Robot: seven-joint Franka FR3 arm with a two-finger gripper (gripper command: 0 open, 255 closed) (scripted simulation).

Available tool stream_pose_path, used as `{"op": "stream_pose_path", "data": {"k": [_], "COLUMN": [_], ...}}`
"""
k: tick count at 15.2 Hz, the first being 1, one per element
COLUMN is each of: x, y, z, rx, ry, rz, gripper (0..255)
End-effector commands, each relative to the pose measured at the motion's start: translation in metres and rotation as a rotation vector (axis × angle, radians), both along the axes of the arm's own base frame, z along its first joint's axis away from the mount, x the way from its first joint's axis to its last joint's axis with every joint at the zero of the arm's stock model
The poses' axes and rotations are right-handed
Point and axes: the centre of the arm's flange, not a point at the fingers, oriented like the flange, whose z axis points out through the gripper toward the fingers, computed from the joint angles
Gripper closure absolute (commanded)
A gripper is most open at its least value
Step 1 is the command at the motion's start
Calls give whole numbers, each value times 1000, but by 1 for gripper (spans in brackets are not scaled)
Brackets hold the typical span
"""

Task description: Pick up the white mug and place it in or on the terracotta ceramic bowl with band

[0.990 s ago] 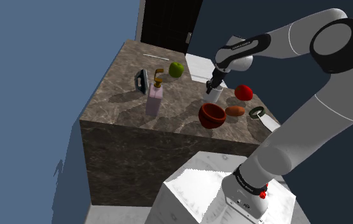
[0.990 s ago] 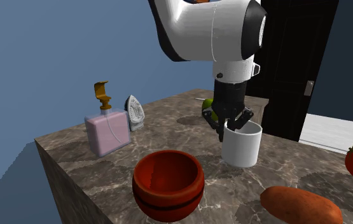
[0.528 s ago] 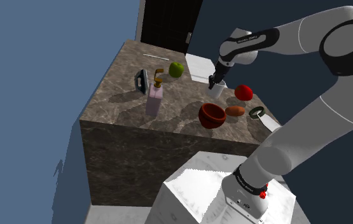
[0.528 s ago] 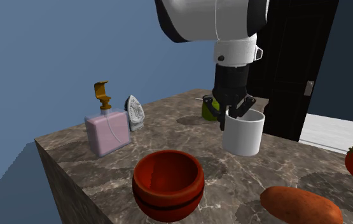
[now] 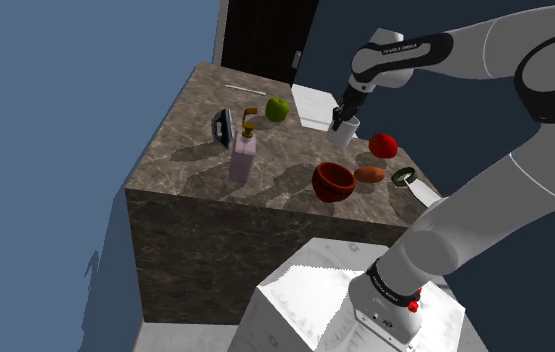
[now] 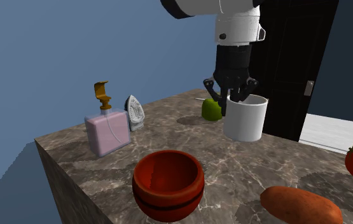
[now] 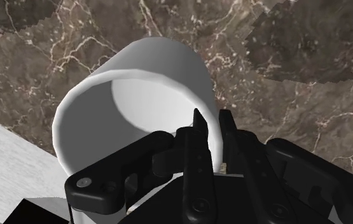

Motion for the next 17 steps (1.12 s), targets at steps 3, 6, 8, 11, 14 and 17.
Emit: {"op": "stream_pose_path", "data": {"k": [3, 6, 8, 11, 14, 17], "x": [0, 0, 0, 0, -7, -27], "y": [0, 0, 0, 0, 11, 45], "z": [22, 38, 48, 64, 73, 77], "rx": [0, 0, 0, 0, 0, 0], "ry": [0, 0, 0, 0, 0, 0], "rz": [0, 0, 0, 0, 0, 0], "gripper": [255, 255, 255, 255, 255, 255]}}
